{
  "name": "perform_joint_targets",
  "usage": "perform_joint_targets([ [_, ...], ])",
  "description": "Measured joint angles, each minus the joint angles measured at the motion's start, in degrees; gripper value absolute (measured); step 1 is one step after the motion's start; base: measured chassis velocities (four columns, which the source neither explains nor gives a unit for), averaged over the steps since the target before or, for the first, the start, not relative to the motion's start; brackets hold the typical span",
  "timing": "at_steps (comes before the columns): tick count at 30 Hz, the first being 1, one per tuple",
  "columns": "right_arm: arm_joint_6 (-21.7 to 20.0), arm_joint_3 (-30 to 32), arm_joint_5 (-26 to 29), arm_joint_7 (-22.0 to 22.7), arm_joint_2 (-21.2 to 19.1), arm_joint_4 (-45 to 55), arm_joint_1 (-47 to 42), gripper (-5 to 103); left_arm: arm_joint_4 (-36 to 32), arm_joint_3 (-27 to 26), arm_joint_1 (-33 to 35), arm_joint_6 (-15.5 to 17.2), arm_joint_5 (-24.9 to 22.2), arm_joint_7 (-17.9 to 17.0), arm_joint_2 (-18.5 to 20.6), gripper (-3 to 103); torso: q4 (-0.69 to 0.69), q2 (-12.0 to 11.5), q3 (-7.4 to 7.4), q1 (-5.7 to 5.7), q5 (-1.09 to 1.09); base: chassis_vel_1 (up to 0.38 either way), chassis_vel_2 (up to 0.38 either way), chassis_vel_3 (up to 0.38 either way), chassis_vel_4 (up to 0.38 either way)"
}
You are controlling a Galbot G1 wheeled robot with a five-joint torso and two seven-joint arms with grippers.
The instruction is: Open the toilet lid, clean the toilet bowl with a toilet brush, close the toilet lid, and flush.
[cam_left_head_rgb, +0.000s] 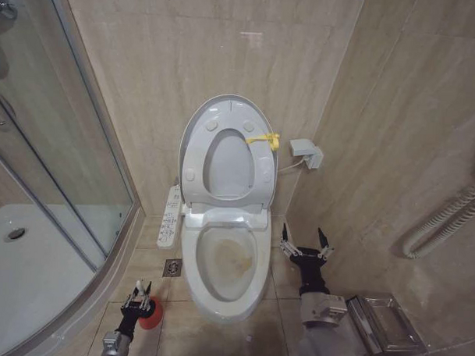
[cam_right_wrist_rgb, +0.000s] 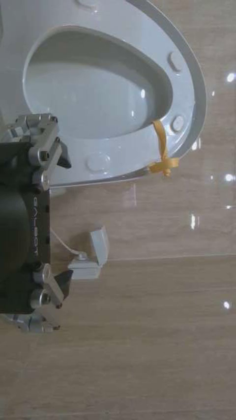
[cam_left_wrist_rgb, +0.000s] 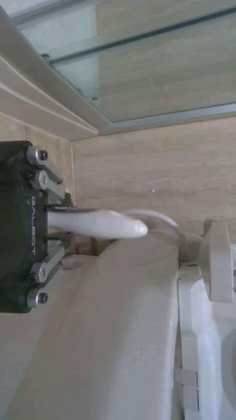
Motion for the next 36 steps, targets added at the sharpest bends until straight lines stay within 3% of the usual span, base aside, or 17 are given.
perform_joint_targets([
  [1, 0.00, 0.00, 0.00, 0.00, 0.00, 0.00, 0.00, 100, 0.07, -0.12, 0.01, -0.19, 0.14, 0.14, -0.04, 20, 0.00, 0.00, 0.00, 0.00, 0.00, 0.000, 0.000, 0.000, 0.000],
  [15, 0.00, 0.00, 0.00, 0.00, 0.00, -0.01, 0.00, 100, -1.19, -0.92, 1.83, -2.52, 0.95, 1.41, 0.02, 17, 0.00, 0.00, 0.00, -0.01, -0.01, 0.000, 0.000, 0.000, 0.000],
  [24, 0.00, 0.00, 0.00, 0.00, 0.00, 0.00, 0.00, 100, -5.68, -2.04, 3.90, -4.48, 3.84, 0.77, 0.39, 17, 0.00, 0.00, 0.00, -0.01, 0.00, 0.000, 0.000, 0.000, 0.000],
  [36, 0.00, 0.00, 0.00, 0.00, 0.00, -0.01, 0.00, 100, -21.87, -3.39, 11.72, -3.55, 2.00, -2.71, 1.18, 17, 0.00, 0.00, 0.00, -0.01, 0.00, 0.000, 0.000, 0.000, 0.000],
])
